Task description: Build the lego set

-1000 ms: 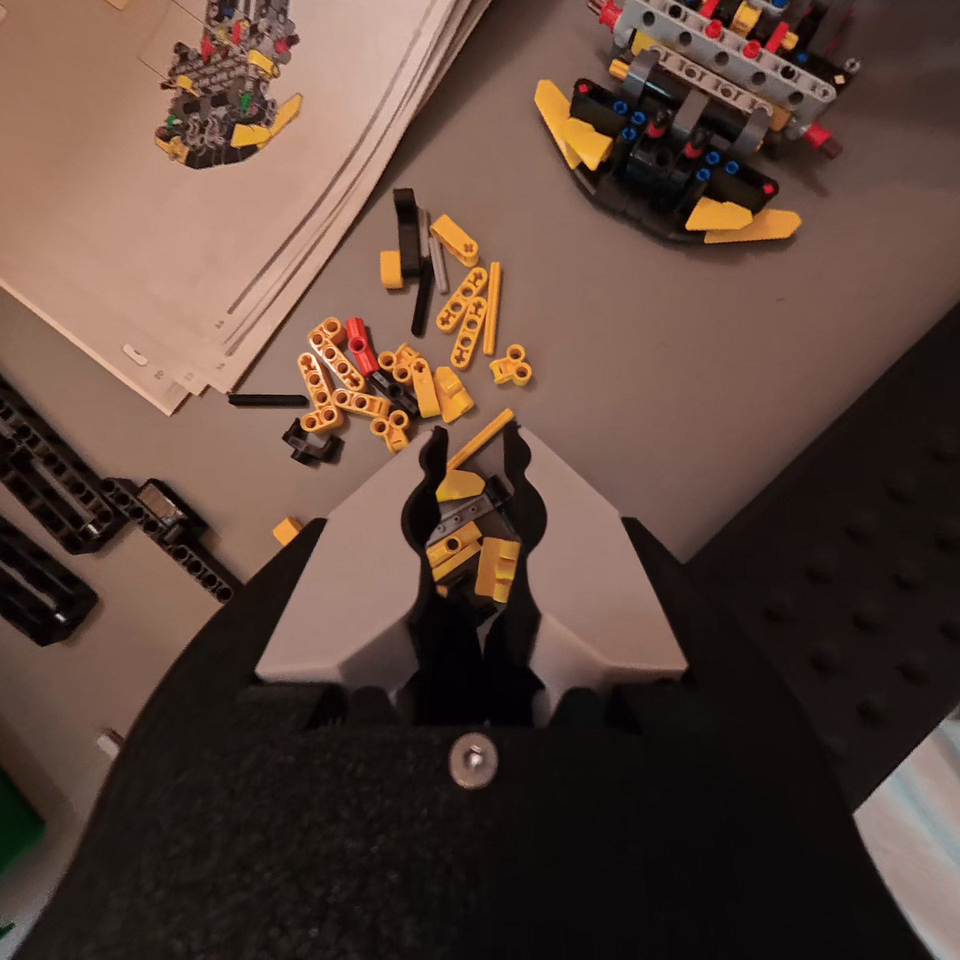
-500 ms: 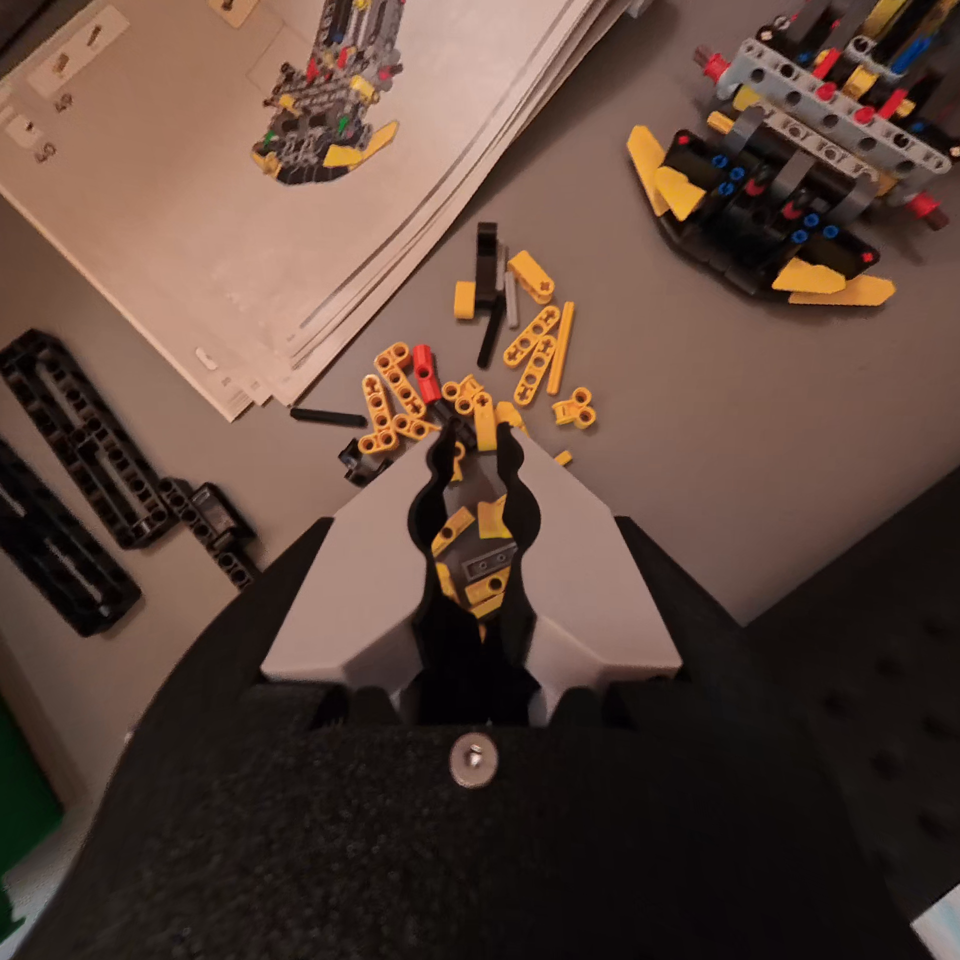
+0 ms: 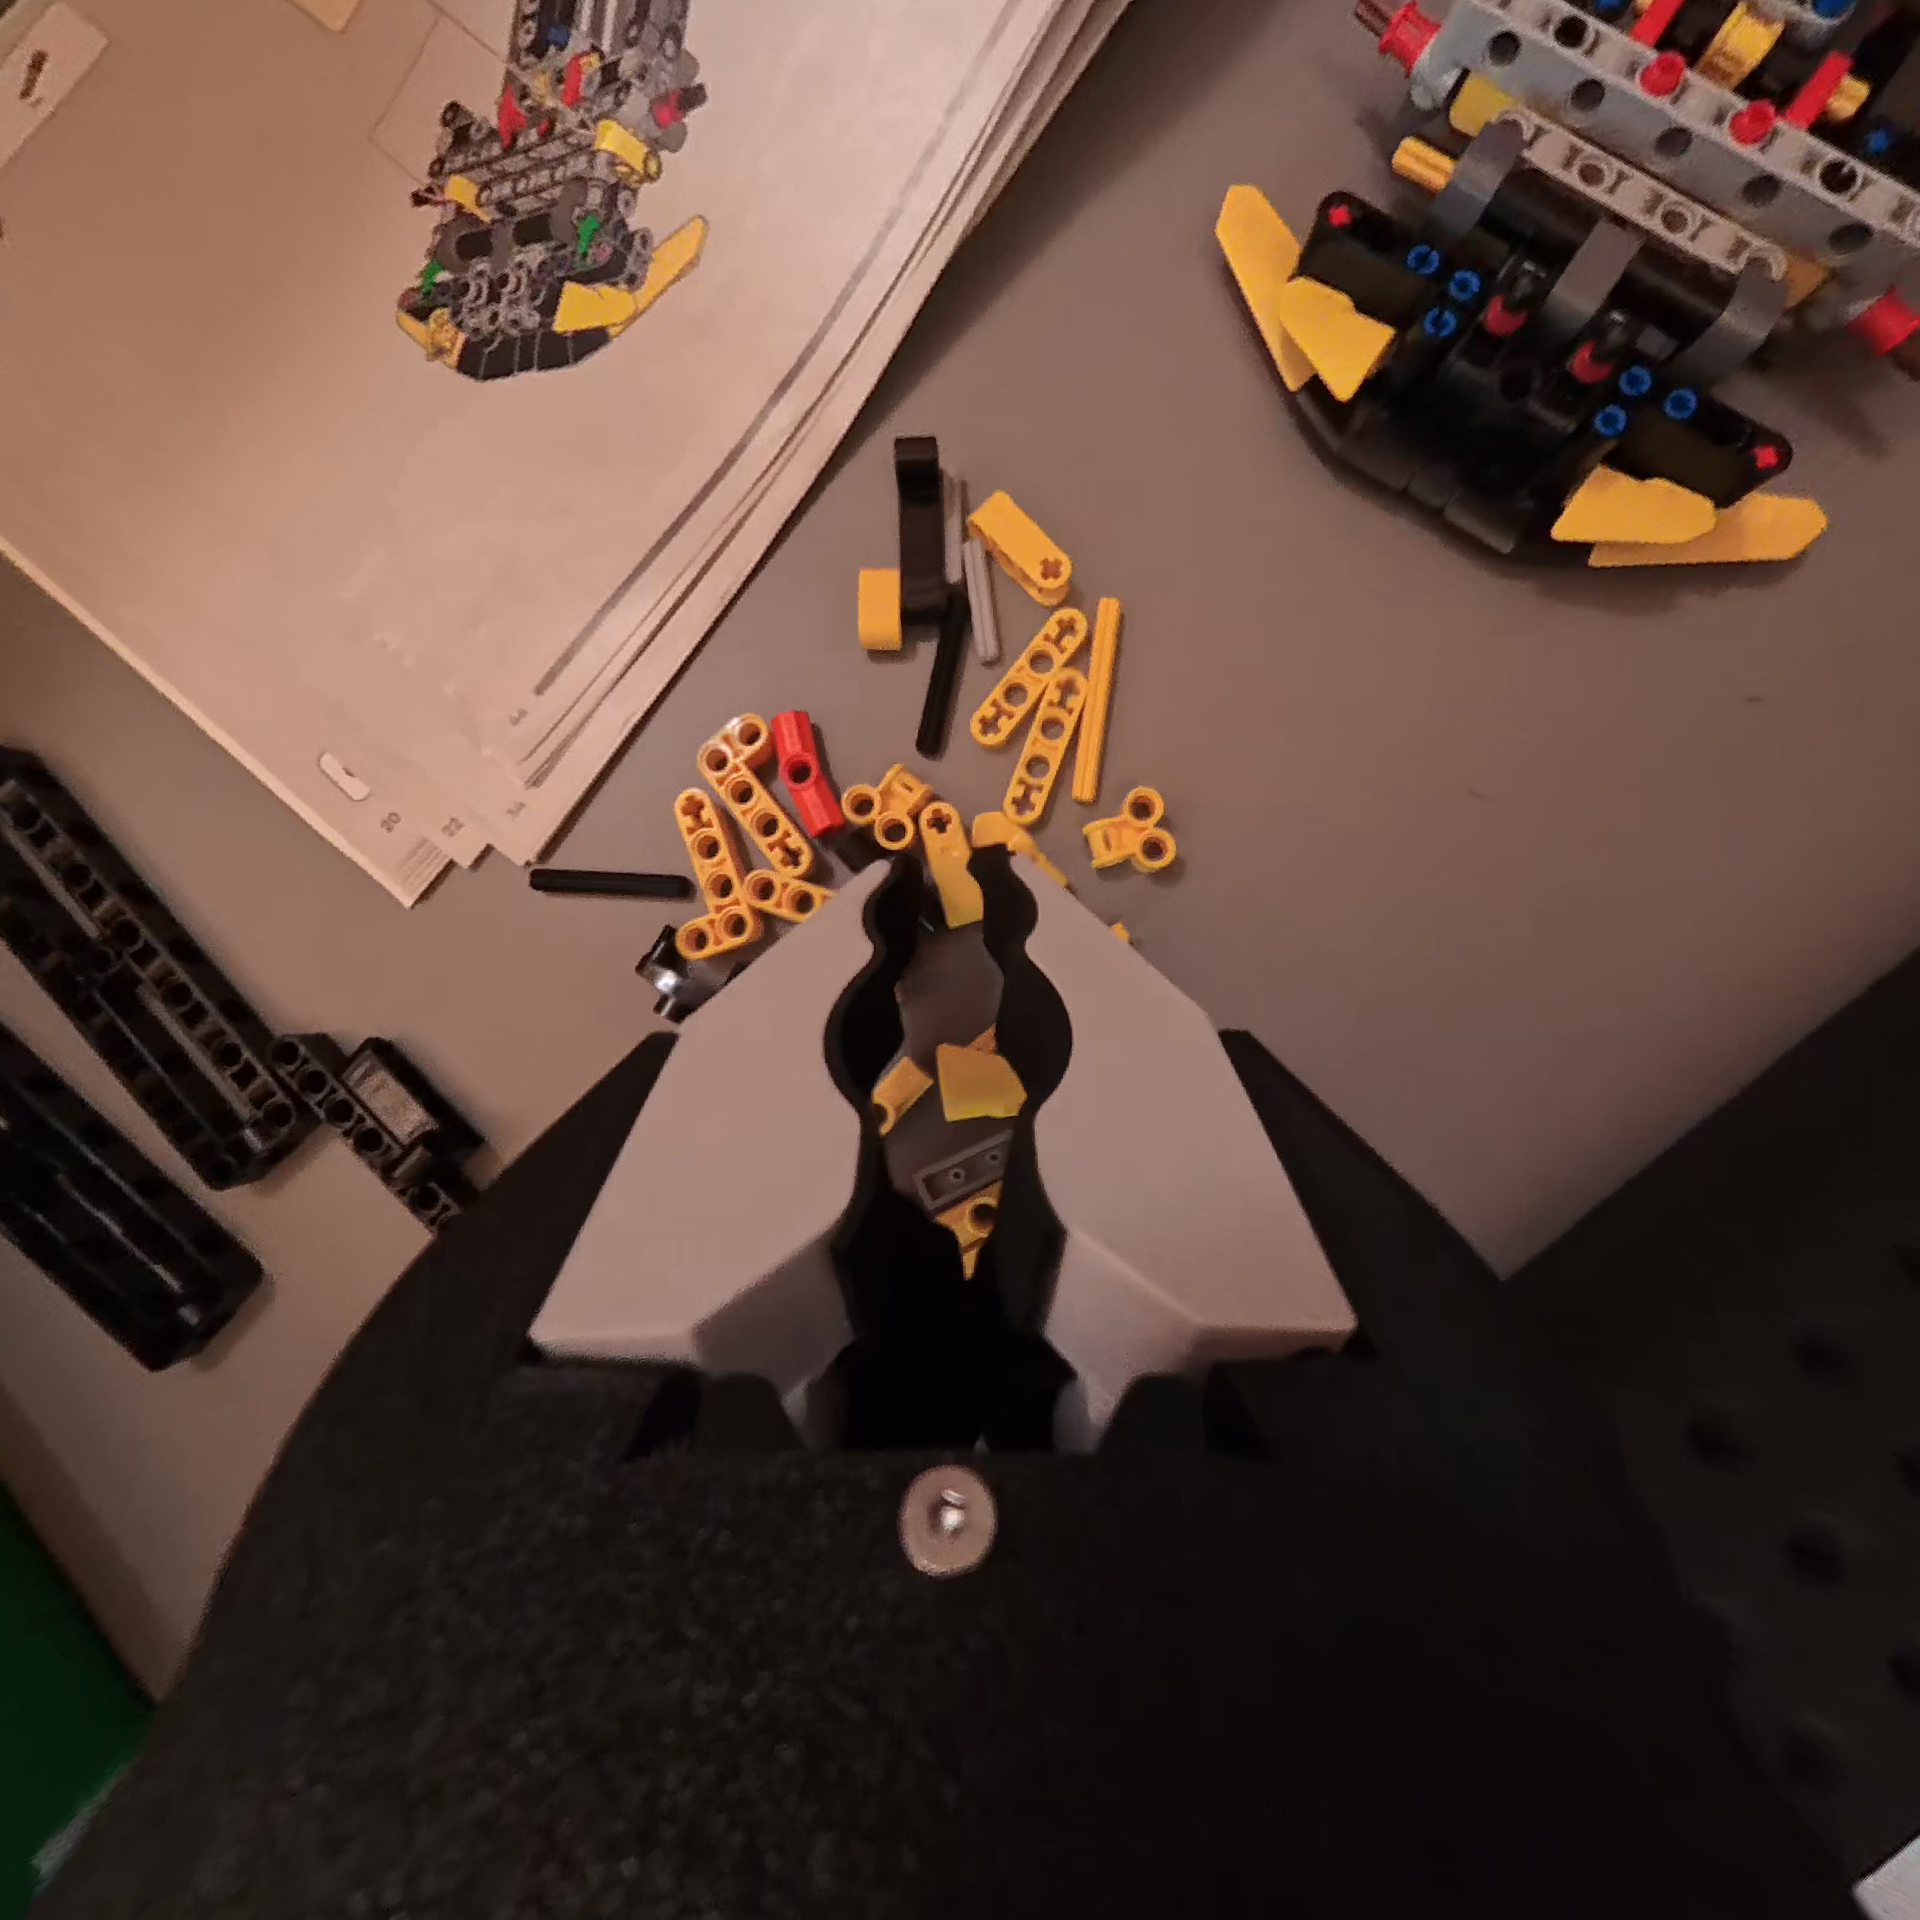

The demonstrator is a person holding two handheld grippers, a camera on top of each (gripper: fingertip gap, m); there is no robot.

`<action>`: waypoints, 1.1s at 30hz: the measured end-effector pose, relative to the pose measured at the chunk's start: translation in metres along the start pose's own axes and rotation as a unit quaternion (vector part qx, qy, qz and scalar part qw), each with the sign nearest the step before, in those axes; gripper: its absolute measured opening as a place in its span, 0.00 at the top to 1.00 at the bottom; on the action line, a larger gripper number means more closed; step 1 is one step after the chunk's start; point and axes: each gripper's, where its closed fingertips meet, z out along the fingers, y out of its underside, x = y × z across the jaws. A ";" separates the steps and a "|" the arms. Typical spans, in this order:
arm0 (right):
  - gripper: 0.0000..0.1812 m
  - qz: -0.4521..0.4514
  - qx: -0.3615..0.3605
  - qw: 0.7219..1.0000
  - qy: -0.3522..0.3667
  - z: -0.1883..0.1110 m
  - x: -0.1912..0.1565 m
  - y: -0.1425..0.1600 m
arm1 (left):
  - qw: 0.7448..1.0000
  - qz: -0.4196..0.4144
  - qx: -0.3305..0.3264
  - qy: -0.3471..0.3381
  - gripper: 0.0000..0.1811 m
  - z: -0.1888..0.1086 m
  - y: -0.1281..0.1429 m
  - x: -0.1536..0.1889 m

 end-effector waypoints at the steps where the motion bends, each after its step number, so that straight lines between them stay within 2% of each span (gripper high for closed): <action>1: 0.99 0.000 0.000 1.000 -0.001 0.001 0.000 0.000 | 1.000 0.006 -0.002 0.000 0.94 0.001 -0.001 0.001; 6: 0.99 -0.003 -0.003 1.000 -0.002 0.001 -0.001 0.001 | 0.999 0.026 -0.024 -0.010 0.95 0.005 0.001 0.001; 8: 0.99 -0.002 -0.005 1.000 -0.001 0.001 0.000 0.002 | 1.000 0.024 -0.011 -0.014 0.99 0.002 -0.003 0.000; 14: 1.00 0.001 0.000 1.000 0.002 -0.002 0.002 0.001 | 1.000 0.009 0.019 -0.021 1.00 -0.014 -0.013 -0.009; 18: 0.99 -0.002 -0.001 1.000 0.000 -0.001 0.000 0.001 | 0.996 0.005 0.071 0.048 1.00 -0.025 -0.033 0.023; 21: 0.99 -0.002 0.000 1.000 -0.001 0.000 -0.001 0.001 | 0.979 -0.011 0.116 0.170 1.00 -0.032 -0.050 0.073; 23: 0.99 -0.001 0.000 1.000 -0.001 0.000 -0.001 0.002 | 0.965 -0.012 0.115 0.236 1.00 -0.029 -0.051 0.105; 25: 0.99 -0.003 -0.001 1.000 0.000 -0.001 -0.001 0.002 | 0.967 0.014 0.074 0.244 1.00 -0.015 -0.036 0.121; 28: 0.99 -0.003 0.000 1.000 0.001 -0.003 -0.001 0.001 | 0.973 0.034 0.032 0.225 0.99 0.002 -0.020 0.123; 31: 0.99 -0.003 -0.001 1.000 0.003 -0.004 0.000 0.002 | 0.974 0.033 0.030 0.222 0.96 0.004 -0.019 0.119; 33: 0.99 -0.001 -0.001 1.000 0.002 -0.004 0.000 0.002 | 0.978 0.036 0.050 0.201 0.87 0.002 -0.026 0.106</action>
